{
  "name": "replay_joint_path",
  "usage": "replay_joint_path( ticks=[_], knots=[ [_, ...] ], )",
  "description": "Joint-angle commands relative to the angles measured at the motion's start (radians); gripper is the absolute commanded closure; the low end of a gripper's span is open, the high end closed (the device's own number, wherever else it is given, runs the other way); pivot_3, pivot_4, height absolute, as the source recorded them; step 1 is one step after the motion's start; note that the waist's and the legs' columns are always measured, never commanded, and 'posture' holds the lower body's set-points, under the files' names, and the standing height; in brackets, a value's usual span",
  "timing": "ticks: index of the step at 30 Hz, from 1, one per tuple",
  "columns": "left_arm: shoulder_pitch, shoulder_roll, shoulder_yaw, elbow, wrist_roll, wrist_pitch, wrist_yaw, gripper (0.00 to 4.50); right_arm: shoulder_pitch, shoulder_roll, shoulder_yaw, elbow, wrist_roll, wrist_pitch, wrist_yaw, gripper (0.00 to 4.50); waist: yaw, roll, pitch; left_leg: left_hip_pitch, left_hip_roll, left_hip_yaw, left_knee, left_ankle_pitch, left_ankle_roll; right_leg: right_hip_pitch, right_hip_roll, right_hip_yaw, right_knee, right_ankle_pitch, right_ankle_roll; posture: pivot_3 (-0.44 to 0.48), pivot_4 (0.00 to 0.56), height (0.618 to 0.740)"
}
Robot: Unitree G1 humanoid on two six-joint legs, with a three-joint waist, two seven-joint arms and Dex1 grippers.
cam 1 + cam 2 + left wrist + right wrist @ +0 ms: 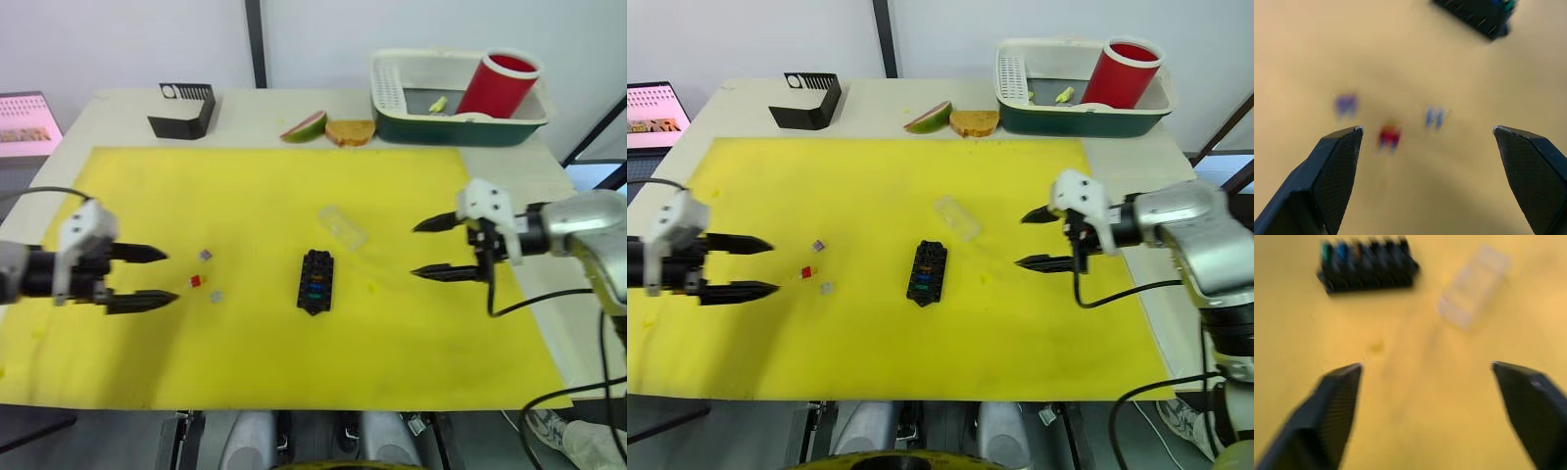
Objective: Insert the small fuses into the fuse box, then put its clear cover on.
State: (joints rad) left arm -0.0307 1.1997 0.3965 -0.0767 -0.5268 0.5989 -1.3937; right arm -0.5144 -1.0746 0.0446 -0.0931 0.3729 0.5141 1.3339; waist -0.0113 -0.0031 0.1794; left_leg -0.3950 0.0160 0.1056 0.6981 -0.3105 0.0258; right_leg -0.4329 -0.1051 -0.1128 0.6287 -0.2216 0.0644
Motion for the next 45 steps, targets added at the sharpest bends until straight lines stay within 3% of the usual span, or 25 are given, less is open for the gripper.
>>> replay_joint_path(
  ticks=[1,7,16,21,26,33,36,39,45],
  knots=[
    [0.081,0.046,0.118,0.109,0.063,-0.074,-0.045,0.0,-0.004,-0.044,-0.058,0.047,0.0,-0.043,0.04,0.04,-0.001,0.001,0.001,0.0,0.0,0.0,0.0,0.0,0.0,-0.001,-0.001,0.0,0.0,-0.001,-0.002,0.0,0.15,0.74],
    [0.127,0.057,0.181,0.246,0.111,-0.159,-0.055,0.0,0.019,-0.091,-0.064,0.161,-0.059,-0.138,0.054,0.04,0.001,0.002,0.001,-0.011,0.0,0.001,0.001,0.001,-0.001,-0.011,-0.002,0.0,0.001,0.001,0.0,0.0,0.15,0.74],
    [0.077,0.014,0.125,0.201,0.066,-0.143,-0.047,0.0,-0.011,-0.049,-0.066,0.106,-0.013,-0.077,0.026,0.04,-0.002,0.002,0.001,-0.012,0.0,0.001,0.001,0.001,-0.001,-0.012,-0.002,0.0,0.001,0.001,0.0,0.0,0.15,0.74],
    [-0.009,-0.056,-0.001,0.151,-0.022,-0.018,-0.061,0.0,-0.121,0.089,-0.026,-0.058,0.097,0.095,-0.045,0.04,-0.004,0.002,0.001,-0.011,0.0,0.001,0.001,0.001,-0.002,-0.012,-0.001,0.0,0.002,0.001,0.0,0.0,0.15,0.74],
    [-0.114,-0.1,-0.149,0.202,-0.008,0.022,-0.077,0.0,-0.236,0.287,0.06,-0.183,0.148,0.227,-0.161,0.04,-0.001,0.002,0.001,-0.012,0.001,0.0,0.001,0.002,-0.002,-0.012,0.002,0.0,0.003,0.002,0.0,0.0,0.15,0.74],
    [-0.248,-0.175,-0.28,0.319,0.01,0.061,-0.09,0.0,-0.293,0.432,0.193,-0.236,0.117,0.249,-0.223,0.04,0.001,0.0,0.0,-0.013,-0.001,0.0,0.002,0.001,-0.001,-0.011,0.003,0.0,0.003,0.002,0.0,0.0,0.15,0.74],
    [-0.314,-0.21,-0.301,0.396,-0.008,0.14,-0.08,0.85,-0.29,0.454,0.22,-0.247,0.112,0.243,-0.235,0.0,0.0,0.0,0.0,-0.013,-0.001,0.0,0.002,0.001,-0.001,-0.011,0.003,0.0,0.003,0.002,0.001,0.0,0.15,0.74],
    [-0.358,-0.232,-0.317,0.446,-0.009,0.19,-0.083,2.34,-0.269,0.451,0.234,-0.269,0.112,0.241,-0.232,0.0,-0.001,0.0,0.0,-0.012,-0.001,0.0,0.002,0.002,-0.001,-0.011,0.003,0.0,0.004,0.002,0.001,0.0,0.15,0.74],
    [-0.414,-0.257,-0.353,0.494,-0.016,0.28,-0.103,2.34,-0.247,0.444,0.236,-0.295,0.116,0.252,-0.243,0.0,0.0,0.0,0.0,-0.012,-0.001,0.0,0.003,0.002,-0.001,-0.011,0.003,0.0,0.004,0.002,0.001,0.0,0.15,0.74]
  ],
)
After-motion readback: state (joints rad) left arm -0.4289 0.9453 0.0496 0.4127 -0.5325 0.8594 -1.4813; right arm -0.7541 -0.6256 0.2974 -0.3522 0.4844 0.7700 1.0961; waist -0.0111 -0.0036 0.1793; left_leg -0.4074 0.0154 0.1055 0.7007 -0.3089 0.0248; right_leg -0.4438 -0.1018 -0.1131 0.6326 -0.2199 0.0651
